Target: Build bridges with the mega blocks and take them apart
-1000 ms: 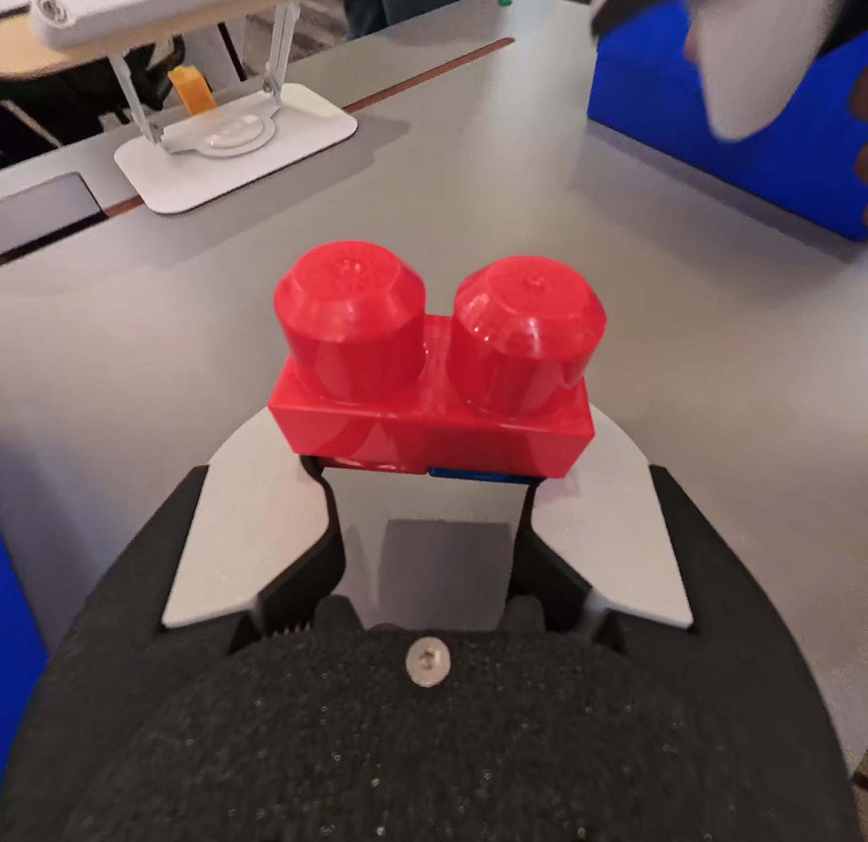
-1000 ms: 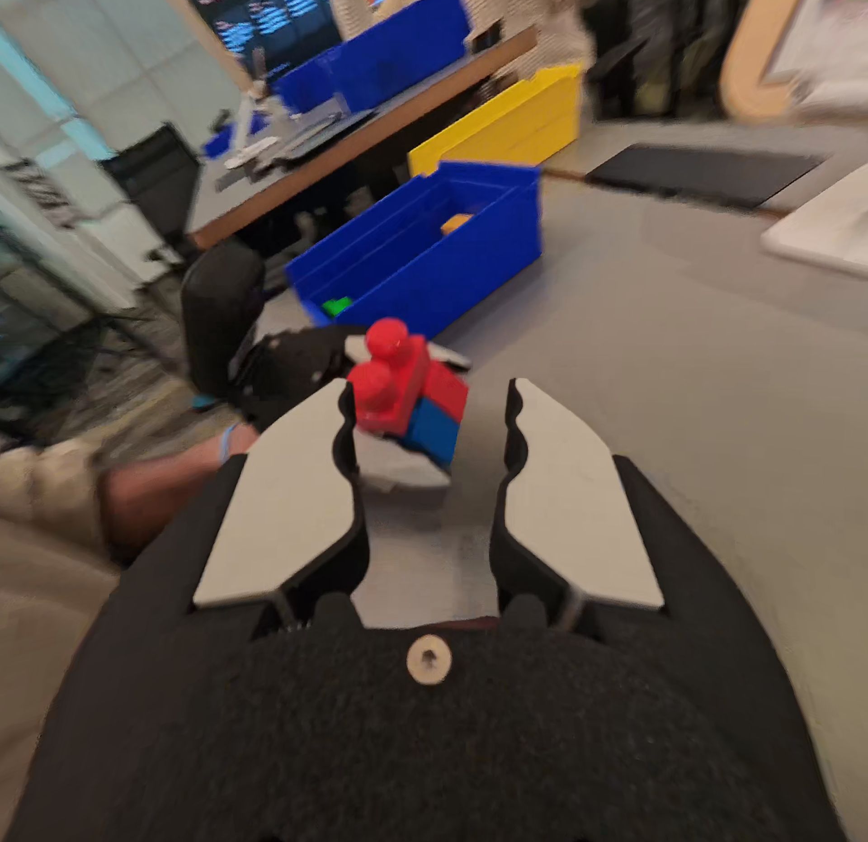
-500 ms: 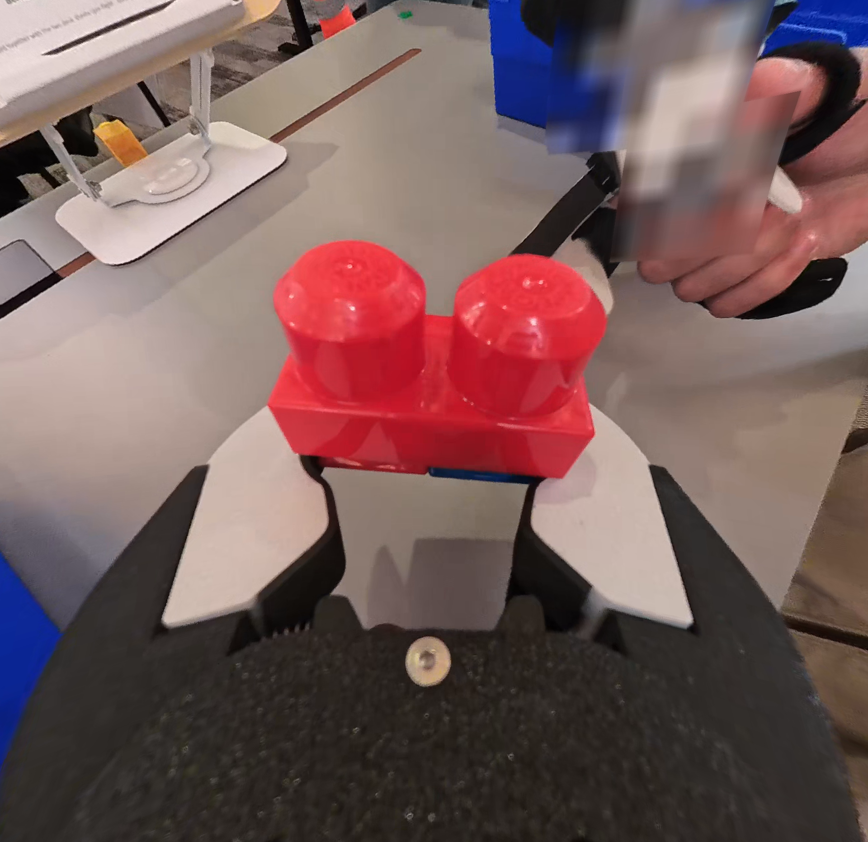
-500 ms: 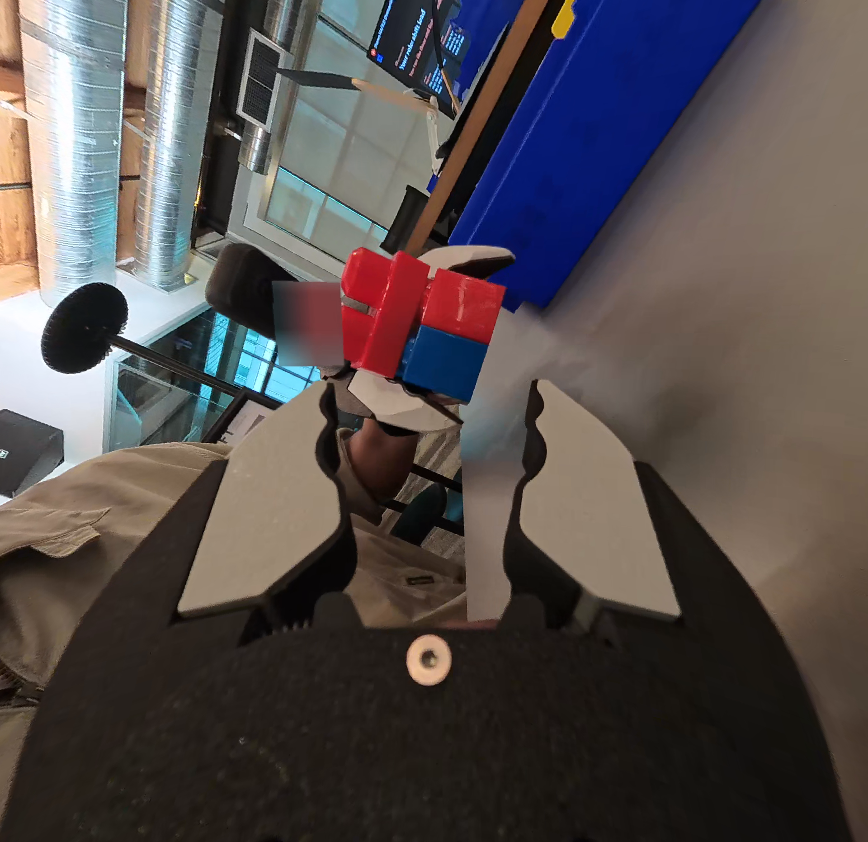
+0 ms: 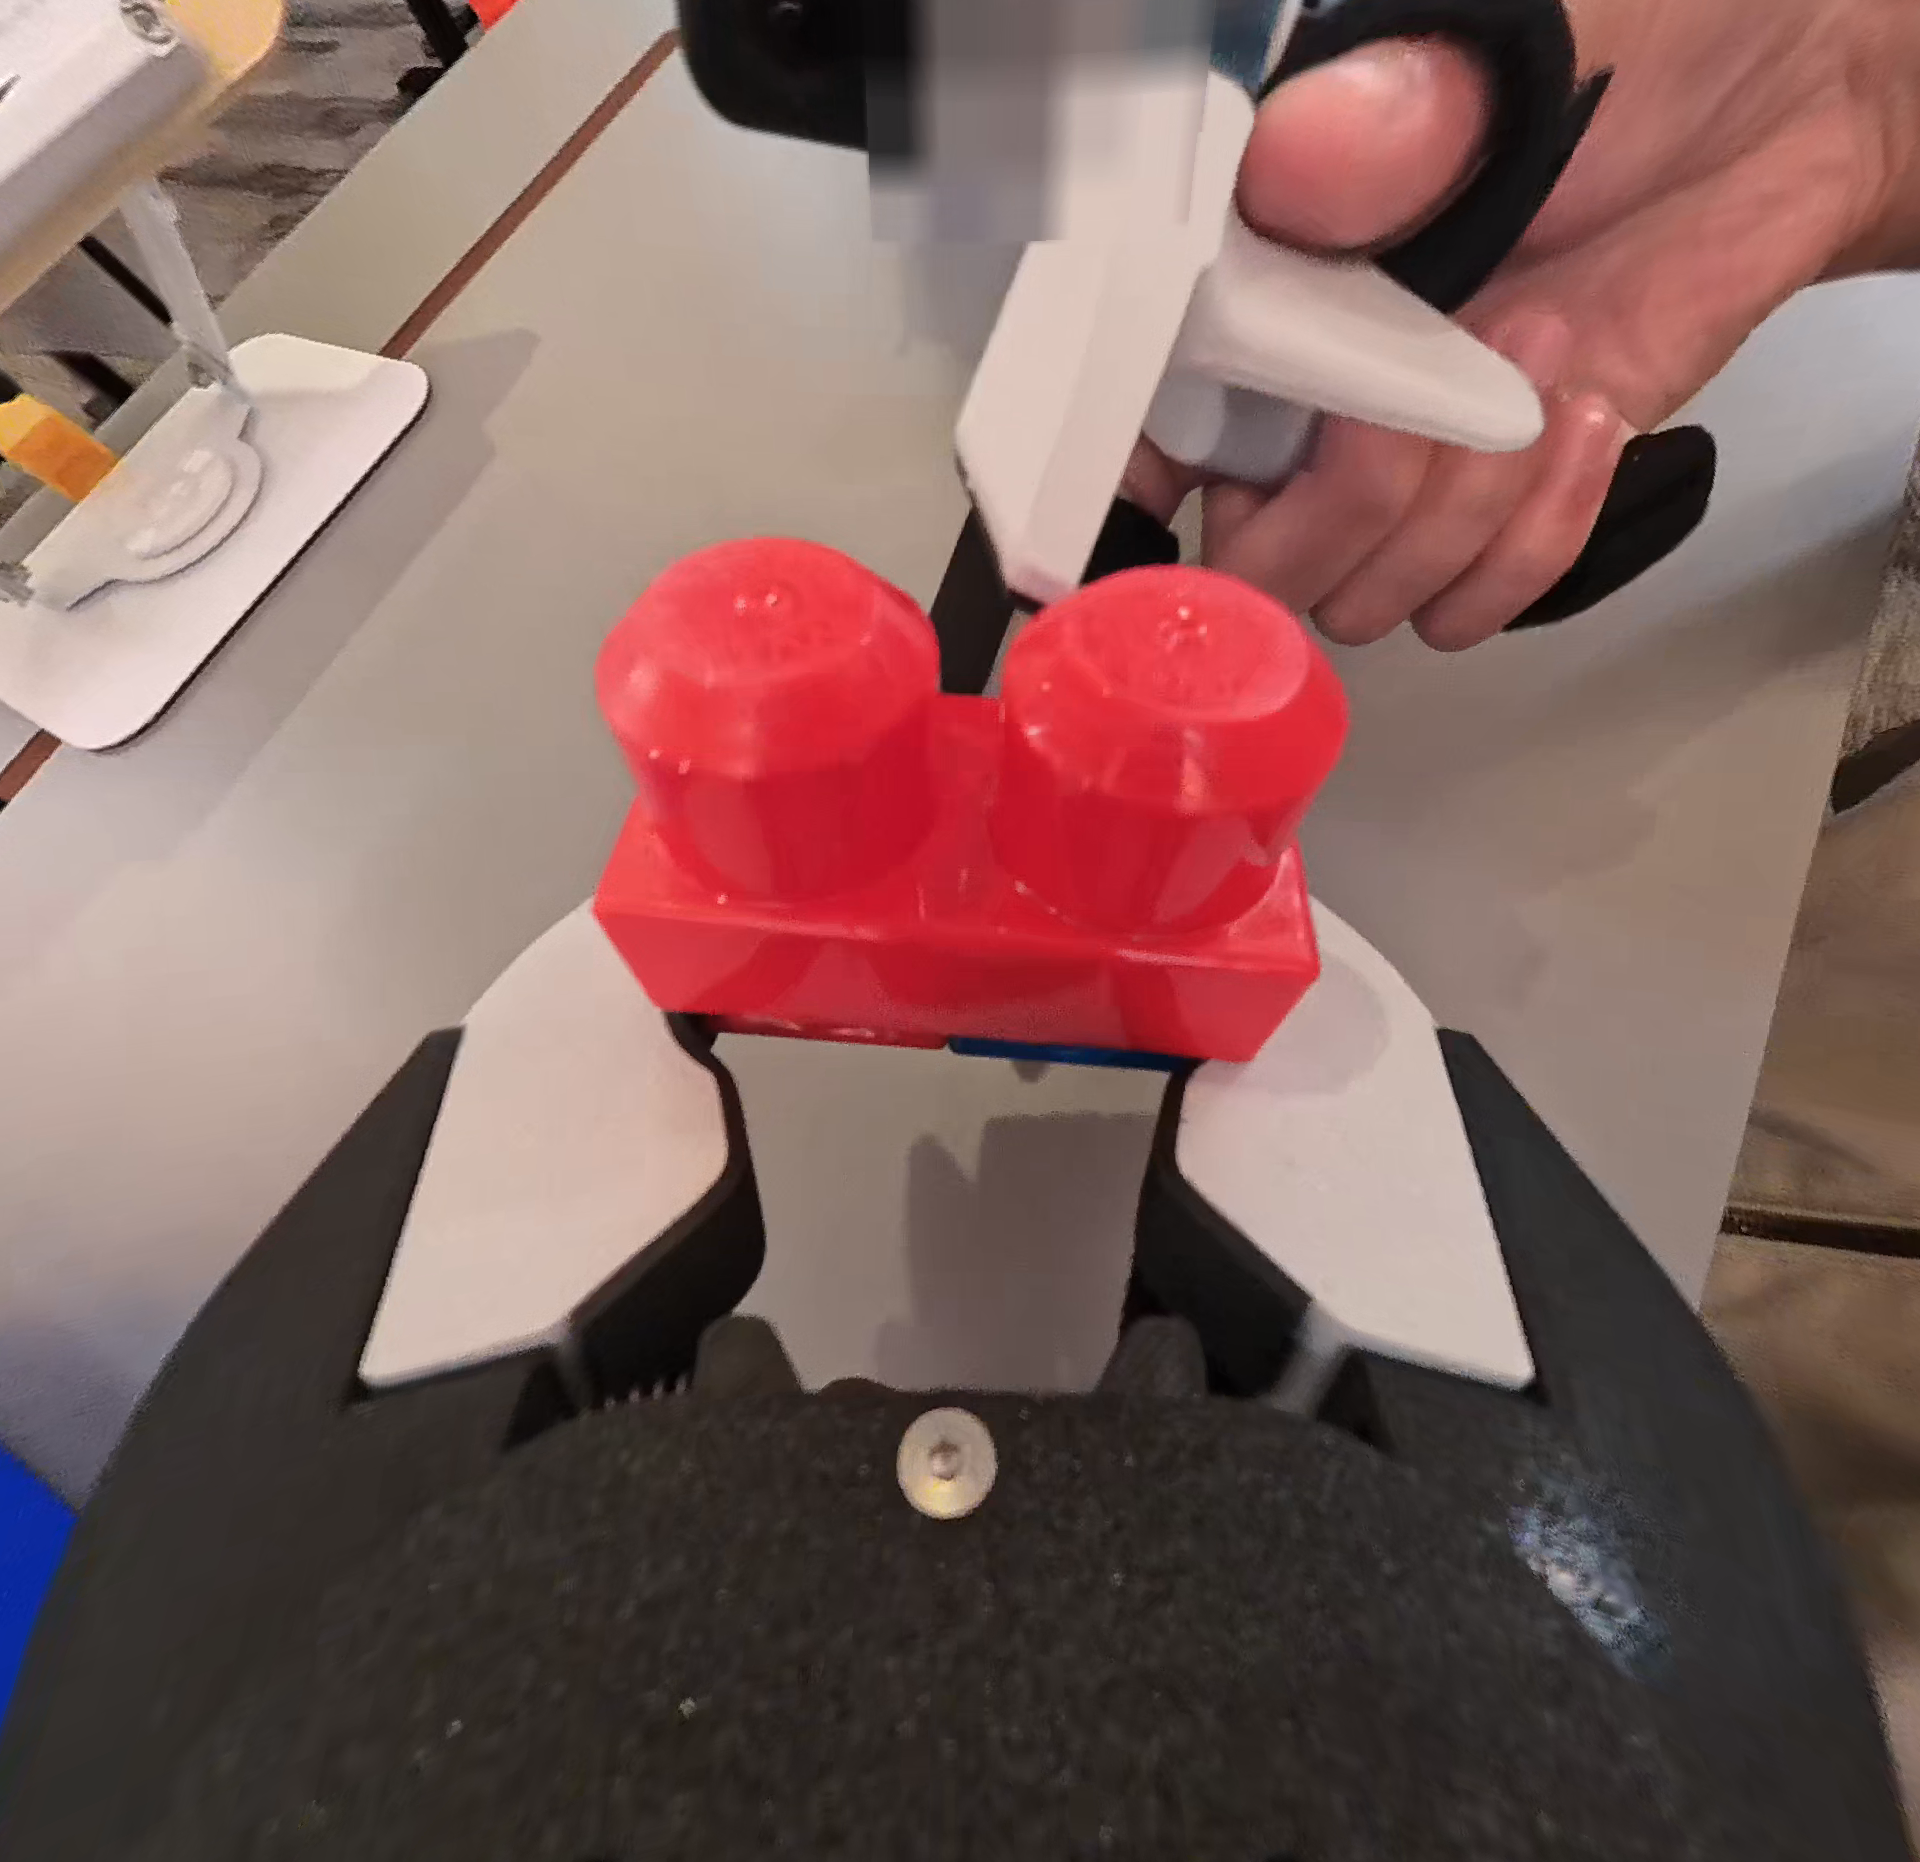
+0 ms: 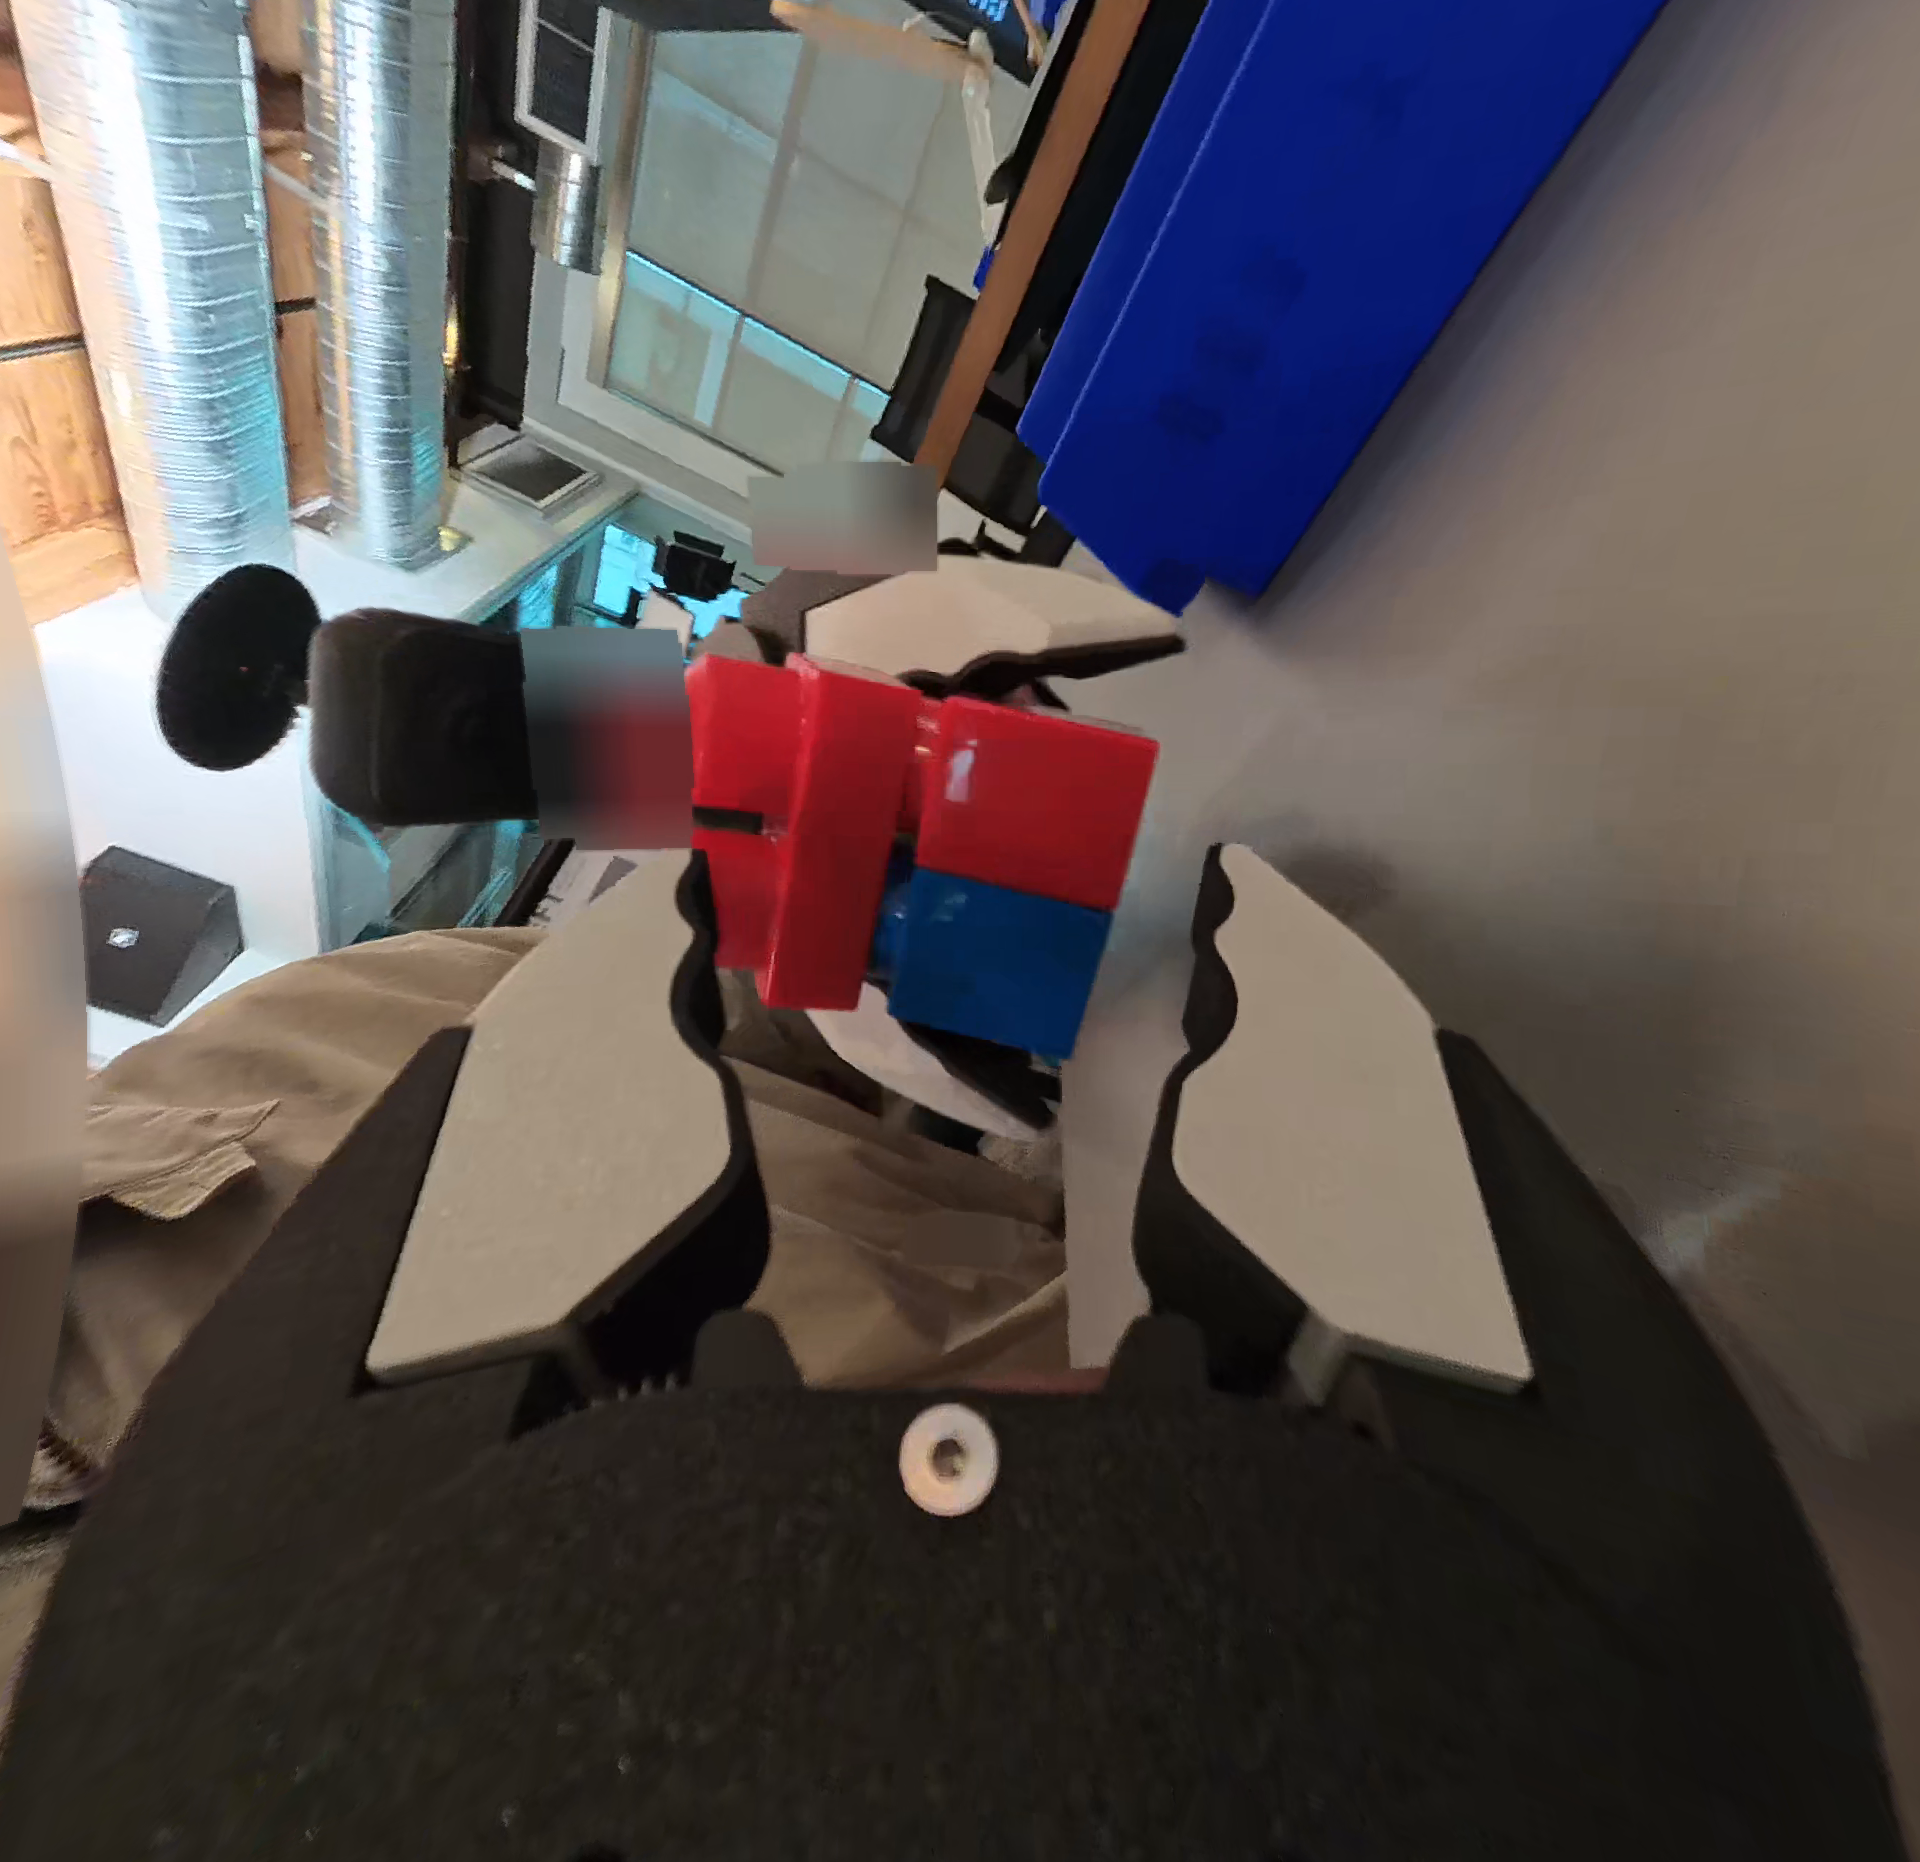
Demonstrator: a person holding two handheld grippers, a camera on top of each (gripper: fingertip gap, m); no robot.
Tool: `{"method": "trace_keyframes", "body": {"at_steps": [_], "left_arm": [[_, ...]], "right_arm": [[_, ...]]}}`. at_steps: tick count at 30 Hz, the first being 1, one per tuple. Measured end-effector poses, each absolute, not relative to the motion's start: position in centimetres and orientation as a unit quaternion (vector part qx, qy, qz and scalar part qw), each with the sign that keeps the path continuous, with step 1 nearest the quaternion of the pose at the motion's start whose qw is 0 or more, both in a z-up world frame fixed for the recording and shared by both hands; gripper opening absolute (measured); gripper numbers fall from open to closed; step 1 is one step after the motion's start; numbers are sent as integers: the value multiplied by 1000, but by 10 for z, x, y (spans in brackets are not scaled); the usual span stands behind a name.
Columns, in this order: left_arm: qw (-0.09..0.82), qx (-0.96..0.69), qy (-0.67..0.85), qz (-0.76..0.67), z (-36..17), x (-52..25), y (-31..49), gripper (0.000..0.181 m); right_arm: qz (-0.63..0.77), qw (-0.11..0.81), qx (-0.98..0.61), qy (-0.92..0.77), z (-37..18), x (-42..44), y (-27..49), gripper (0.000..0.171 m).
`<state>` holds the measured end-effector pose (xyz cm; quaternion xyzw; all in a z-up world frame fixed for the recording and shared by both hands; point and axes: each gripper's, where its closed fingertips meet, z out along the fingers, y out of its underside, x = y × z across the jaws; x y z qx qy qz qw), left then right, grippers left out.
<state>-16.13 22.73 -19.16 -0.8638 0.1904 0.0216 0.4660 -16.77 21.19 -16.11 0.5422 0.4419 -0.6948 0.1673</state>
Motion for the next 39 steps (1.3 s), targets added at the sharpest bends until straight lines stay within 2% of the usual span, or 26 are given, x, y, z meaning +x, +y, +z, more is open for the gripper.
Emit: {"method": "trace_keyframes", "body": {"at_steps": [7,11,14,25,28,39], "left_arm": [[442,-868,223,13,-197,-147,237,89],[428,-878,214,3,-201,-147,242,90],[417,-887,195,-39,-200,-144,243,90],[395,-894,211,-24,-208,-143,246,90],[395,-894,208,-22,-209,-145,247,90],[394,-893,217,-13,-213,-146,244,89]], "right_arm": [[-717,216,523,408,-163,-166,205,88],[-740,230,516,366,-163,-166,212,80],[-756,252,509,326,-164,-165,217,68],[-762,245,508,318,-165,-162,223,59],[-773,253,499,300,-161,-161,227,50],[-756,222,509,346,-167,-161,224,52]]}}
